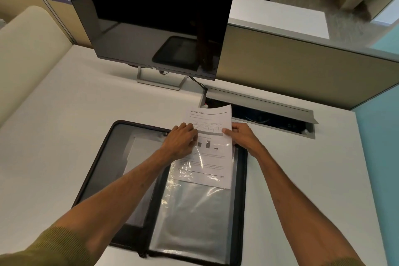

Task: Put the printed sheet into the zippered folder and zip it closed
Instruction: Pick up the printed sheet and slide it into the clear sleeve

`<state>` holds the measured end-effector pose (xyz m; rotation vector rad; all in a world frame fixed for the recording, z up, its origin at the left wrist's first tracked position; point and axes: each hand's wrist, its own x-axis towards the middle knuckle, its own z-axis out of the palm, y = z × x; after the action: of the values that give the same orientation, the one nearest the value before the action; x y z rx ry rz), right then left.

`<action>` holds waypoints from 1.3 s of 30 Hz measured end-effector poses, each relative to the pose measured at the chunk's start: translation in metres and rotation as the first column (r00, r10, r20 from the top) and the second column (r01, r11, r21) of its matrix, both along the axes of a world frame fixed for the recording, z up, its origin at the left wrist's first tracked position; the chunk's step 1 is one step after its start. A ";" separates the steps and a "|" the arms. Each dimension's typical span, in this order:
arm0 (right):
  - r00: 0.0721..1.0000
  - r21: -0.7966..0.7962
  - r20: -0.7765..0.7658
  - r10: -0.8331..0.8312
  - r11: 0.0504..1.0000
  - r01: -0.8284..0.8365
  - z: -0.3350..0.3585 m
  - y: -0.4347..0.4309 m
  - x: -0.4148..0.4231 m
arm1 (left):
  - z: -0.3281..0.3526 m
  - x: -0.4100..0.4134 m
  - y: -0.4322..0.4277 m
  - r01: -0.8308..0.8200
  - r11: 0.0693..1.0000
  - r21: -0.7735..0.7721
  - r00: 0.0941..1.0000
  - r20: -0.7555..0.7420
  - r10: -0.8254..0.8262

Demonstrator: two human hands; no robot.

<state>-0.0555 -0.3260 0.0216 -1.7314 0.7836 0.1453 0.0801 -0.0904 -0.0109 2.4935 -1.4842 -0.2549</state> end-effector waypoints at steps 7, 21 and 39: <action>0.987 -0.129 -0.028 -0.160 0.979 0.155 -0.002 0.004 0.010 | -0.002 0.003 0.004 -0.007 1.000 -0.019 1.000 0.003 0.007; 0.987 -0.155 0.058 -0.152 0.975 0.160 0.009 0.004 0.011 | 0.004 -0.003 0.003 -0.028 1.000 -0.008 1.000 0.001 0.028; 0.946 -0.418 -0.102 0.309 0.849 -0.323 0.016 0.008 0.029 | 0.010 -0.008 0.001 -0.037 0.999 0.018 0.999 0.005 0.037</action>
<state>-0.0263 -0.3175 0.0373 -2.2827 0.5705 0.2369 0.0717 -0.0890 -0.0005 2.5351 -1.4425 -0.2574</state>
